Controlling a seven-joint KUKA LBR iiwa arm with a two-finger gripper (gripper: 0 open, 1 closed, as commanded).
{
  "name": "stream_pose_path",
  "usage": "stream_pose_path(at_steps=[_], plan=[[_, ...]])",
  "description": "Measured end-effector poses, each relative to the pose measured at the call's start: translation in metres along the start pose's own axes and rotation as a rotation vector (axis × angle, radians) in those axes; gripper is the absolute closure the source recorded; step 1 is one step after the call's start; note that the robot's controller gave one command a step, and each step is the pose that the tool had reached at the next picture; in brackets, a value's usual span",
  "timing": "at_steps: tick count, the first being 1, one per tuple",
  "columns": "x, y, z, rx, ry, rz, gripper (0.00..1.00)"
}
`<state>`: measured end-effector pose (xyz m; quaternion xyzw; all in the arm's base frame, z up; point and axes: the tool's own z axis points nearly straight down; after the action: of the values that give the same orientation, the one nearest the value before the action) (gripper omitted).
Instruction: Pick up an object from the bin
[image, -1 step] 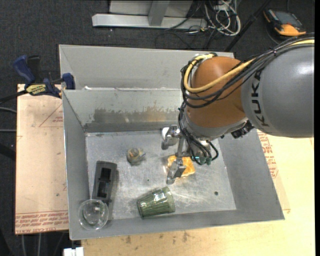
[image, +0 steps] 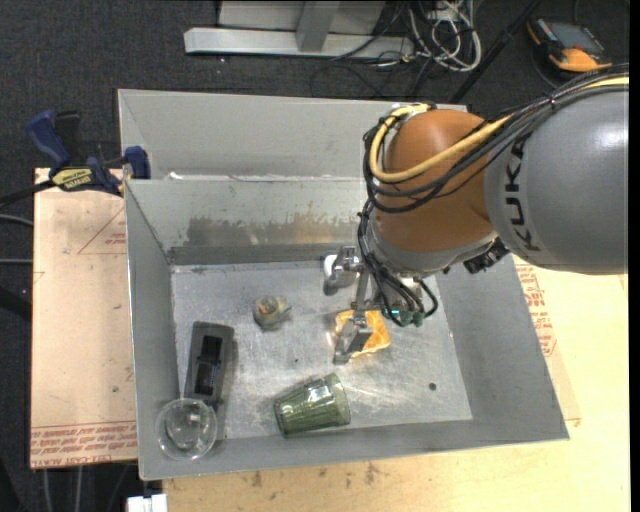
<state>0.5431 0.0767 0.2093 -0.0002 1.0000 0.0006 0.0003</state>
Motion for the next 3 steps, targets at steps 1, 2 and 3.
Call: stream_pose_path(at_steps=[1, 2, 3], plan=[[0.012, -0.007, 0.017, -0.001, -0.009, -0.058, 0.0], [0.014, -0.039, 0.077, 0.0, -0.005, -0.123, 0.0], [0.01, -0.047, 0.091, 0.0, -0.003, -0.121, 0.0]])
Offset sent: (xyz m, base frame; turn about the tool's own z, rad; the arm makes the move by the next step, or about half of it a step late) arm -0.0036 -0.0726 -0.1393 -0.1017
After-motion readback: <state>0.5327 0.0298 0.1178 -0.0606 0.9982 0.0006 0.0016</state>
